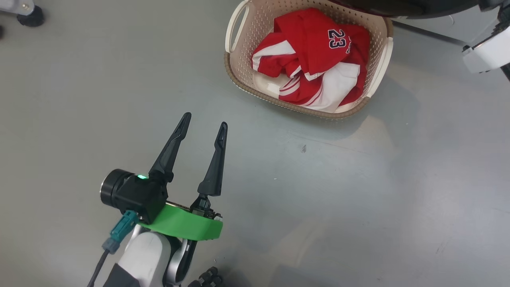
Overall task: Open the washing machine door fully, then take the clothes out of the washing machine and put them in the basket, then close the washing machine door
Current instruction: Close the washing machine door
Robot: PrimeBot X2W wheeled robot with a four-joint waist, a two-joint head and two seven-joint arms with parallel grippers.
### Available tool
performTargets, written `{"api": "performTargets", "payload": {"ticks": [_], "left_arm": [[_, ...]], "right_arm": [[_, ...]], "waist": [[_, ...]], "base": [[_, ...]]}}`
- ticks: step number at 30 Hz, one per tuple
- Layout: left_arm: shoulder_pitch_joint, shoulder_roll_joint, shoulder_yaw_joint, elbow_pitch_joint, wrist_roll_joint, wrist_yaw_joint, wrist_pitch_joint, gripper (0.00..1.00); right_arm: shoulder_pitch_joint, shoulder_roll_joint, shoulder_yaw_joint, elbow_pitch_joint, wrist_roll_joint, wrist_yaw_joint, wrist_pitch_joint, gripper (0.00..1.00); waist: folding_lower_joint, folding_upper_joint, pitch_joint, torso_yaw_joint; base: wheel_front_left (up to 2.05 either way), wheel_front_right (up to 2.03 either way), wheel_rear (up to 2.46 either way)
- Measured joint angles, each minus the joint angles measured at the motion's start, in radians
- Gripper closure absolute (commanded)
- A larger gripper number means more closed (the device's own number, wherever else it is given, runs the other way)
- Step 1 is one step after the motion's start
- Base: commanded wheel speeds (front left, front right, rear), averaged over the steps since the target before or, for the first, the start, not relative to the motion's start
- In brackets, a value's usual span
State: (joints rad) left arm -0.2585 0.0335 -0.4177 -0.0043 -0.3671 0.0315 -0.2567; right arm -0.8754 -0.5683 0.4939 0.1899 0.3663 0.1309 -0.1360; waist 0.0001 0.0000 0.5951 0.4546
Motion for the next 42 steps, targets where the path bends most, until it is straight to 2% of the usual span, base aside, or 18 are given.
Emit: {"api": "performTargets", "payload": {"ticks": [7, 13, 22, 30, 42], "left_arm": [[-0.010, -0.001, -0.002, -0.005, -0.041, 0.016, 0.000, 0.00], [-0.020, -0.004, -0.023, -0.003, -0.044, 0.017, 0.000, 0.00], [-0.027, -0.004, -0.040, -0.002, -0.074, 0.026, 0.000, 0.00], [-0.036, -0.005, -0.064, -0.002, -0.091, 0.034, 0.000, 0.00], [-0.050, -0.006, -0.066, 0.029, -0.114, 0.039, 0.000, 0.00]], "right_arm": [[-0.098, -0.015, 0.005, -0.001, -0.004, 0.000, 0.020, 1.00], [-0.133, -0.039, -0.004, 0.052, -0.008, 0.000, 0.040, 1.00], [-0.204, -0.029, -0.039, 0.108, 0.002, -0.002, 0.079, 1.00], [-0.252, -0.024, -0.049, 0.136, -0.013, -0.020, 0.078, 1.00], [-0.244, -0.015, -0.040, 0.223, -0.023, -0.021, 0.020, 1.00]], "waist": [[0.0000, 0.0000, 0.039, 0.004], [0.0000, 0.0000, 0.063, 0.015], [0.0000, 0.0000, 0.078, 0.032], [0.0001, 0.0000, 0.096, 0.046], [0.0000, 0.0000, 0.065, 0.055]], "base": [[0.00, 0.00, 0.00], [0.00, 0.00, 0.00], [0.00, 0.00, 0.00], [0.00, 0.00, 0.00], [0.00, 0.00, 0.00]]}}
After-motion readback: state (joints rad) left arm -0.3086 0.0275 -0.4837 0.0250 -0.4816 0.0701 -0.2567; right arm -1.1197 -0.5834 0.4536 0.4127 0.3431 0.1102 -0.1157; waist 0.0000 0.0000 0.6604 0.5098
